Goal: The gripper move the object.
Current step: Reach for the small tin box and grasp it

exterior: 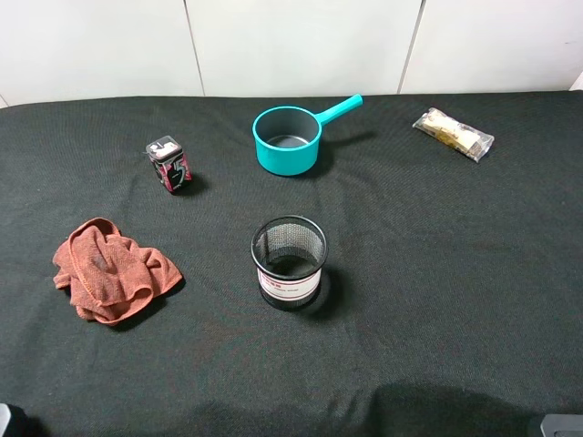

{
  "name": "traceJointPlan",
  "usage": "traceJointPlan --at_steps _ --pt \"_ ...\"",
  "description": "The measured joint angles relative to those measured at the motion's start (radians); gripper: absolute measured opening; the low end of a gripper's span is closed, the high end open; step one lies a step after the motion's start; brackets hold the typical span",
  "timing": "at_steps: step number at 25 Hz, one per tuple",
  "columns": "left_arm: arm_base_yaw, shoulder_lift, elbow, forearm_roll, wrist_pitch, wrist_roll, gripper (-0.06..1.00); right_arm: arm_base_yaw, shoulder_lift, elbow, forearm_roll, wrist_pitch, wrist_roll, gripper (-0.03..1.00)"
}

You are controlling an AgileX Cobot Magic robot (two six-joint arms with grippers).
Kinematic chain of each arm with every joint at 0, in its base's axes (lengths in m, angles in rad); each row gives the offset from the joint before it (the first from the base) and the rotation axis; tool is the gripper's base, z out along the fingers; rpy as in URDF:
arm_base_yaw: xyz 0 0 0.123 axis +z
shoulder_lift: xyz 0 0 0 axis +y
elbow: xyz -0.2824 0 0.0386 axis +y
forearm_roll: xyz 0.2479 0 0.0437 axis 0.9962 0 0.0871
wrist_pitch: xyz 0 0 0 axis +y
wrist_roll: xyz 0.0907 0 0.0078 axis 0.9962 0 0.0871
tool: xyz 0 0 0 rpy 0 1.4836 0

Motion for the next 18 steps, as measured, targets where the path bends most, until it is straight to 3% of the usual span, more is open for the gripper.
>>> traceJointPlan --at_steps 14,18 --pt "0.000 0.001 0.000 -0.001 0.000 0.006 0.98 0.000 0.000 0.000 0.000 0.000 0.000 0.69" --pt "0.000 0.085 -0.013 0.000 -0.001 0.011 0.98 0.000 0.000 0.000 0.000 0.000 0.000 0.69"
